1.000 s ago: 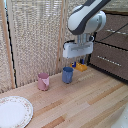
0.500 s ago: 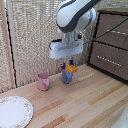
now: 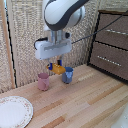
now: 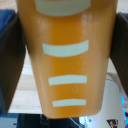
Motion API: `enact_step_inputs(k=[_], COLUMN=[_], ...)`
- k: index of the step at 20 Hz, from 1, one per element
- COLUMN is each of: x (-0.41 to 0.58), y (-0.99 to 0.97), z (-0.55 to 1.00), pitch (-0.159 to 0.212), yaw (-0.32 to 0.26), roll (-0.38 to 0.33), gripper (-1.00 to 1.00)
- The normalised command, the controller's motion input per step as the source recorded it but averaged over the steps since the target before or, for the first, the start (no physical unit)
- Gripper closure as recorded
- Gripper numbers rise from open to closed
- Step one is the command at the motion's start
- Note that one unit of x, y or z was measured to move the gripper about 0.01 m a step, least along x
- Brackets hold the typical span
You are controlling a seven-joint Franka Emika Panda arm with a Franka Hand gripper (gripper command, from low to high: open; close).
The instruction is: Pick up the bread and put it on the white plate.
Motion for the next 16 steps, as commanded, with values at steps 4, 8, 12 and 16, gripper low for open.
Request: enact_step_inputs(k=[4, 8, 12, 16], x=[0.394, 0.449, 0.380, 0.358], y=[0.89, 0.88, 0.90, 0.90], z=[0.26, 0.23, 0.13, 0.00], pitch=[0.000, 0.000, 0.022, 0.049], yaw=[-0.004, -0.014, -0.002, -0.007], roll=[-0.024, -0.024, -0.017, -0.027], gripper=[1.00, 1.00, 1.00, 1.00])
